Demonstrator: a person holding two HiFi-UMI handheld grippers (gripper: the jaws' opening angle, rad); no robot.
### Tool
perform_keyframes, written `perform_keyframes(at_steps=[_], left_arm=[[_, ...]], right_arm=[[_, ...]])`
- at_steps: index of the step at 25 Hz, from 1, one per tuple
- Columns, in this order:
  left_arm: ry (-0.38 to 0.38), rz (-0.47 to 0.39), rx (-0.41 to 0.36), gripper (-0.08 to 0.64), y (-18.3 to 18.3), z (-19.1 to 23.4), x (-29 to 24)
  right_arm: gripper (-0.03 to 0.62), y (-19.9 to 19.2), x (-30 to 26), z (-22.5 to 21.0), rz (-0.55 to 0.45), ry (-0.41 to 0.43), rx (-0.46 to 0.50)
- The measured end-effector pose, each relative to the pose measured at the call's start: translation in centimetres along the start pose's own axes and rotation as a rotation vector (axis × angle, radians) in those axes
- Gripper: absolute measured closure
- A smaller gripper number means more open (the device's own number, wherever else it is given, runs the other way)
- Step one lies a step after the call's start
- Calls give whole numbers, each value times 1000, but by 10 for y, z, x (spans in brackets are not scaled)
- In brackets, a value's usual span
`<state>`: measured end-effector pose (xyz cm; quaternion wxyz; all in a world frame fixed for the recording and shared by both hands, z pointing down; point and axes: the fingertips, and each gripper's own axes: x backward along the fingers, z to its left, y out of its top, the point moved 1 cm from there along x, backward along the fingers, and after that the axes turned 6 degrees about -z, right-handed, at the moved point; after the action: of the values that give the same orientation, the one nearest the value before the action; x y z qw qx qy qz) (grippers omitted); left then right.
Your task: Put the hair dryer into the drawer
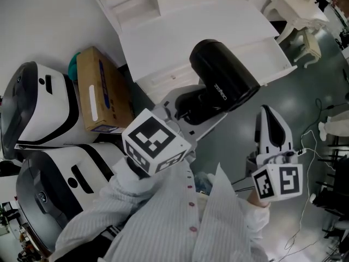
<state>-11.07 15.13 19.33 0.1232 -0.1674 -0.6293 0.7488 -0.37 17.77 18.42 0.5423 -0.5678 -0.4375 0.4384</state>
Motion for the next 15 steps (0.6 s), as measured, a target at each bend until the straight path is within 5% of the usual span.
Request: perform_keyframes(at_steps=[15], left_arm=[[2,24,25,335,8,82,-52]], right_arm=[[581,-9,-83,-49,16,-37,-47]])
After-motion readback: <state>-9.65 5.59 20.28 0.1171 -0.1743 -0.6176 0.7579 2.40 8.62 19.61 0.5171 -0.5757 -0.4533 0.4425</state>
